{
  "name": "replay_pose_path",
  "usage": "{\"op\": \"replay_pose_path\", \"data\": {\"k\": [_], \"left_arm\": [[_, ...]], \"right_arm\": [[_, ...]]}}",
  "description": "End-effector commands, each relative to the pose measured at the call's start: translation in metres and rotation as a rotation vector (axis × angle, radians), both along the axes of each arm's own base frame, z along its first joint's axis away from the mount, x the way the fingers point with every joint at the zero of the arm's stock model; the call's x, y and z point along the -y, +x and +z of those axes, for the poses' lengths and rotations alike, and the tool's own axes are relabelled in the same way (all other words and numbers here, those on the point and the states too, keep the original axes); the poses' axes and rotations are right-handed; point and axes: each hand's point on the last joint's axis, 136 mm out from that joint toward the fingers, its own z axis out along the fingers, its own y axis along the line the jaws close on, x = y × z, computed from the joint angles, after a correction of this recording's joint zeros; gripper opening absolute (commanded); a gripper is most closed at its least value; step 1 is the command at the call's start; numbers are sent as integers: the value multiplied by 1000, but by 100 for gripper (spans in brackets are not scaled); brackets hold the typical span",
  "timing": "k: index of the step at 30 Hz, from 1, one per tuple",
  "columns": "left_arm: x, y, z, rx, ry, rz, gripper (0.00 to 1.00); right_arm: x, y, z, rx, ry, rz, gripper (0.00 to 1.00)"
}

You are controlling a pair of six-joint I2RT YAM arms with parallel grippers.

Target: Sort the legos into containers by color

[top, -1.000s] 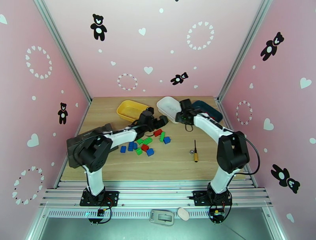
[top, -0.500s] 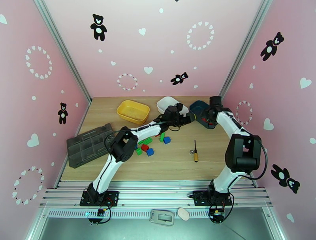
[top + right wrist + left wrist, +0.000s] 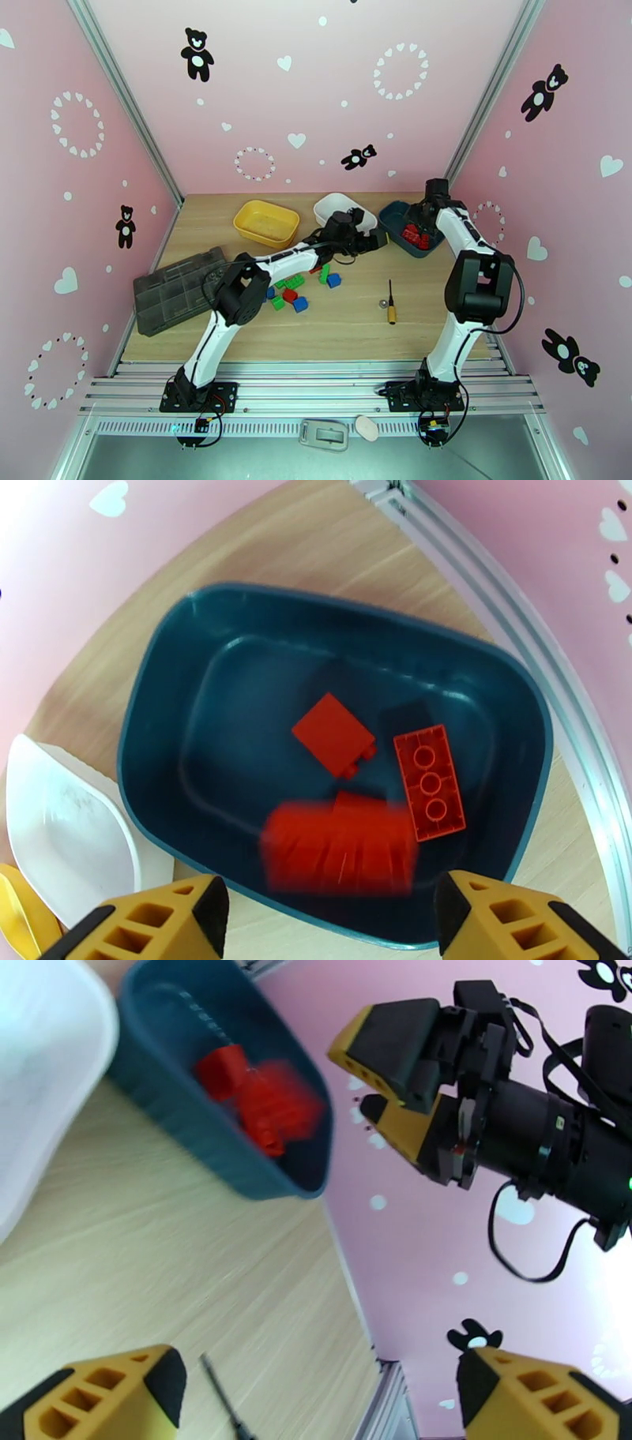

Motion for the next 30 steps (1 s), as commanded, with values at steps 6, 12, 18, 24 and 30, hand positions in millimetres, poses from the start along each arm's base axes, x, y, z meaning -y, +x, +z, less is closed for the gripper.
{"op": "replay_pose_path", "data": {"k": [6,12,18,24,30], "left_arm": [[-57,13,29,112,87,167,97],[-96,15,29,157,215,280,97],[-146,8,20,164,311,376,97],[-216,-7,2,129,372,493,98],[-266,-32,-13,98,415,554,98]], "right_arm": [[-25,-9,11,27,7,74,73],[-70,-15,24,53,0,199,72],[-136,-27,23,47,-29,369,73],[-212,-44,14,24,-46,593,75],[-291,-70,-14,-44,-33,831,77]]}}
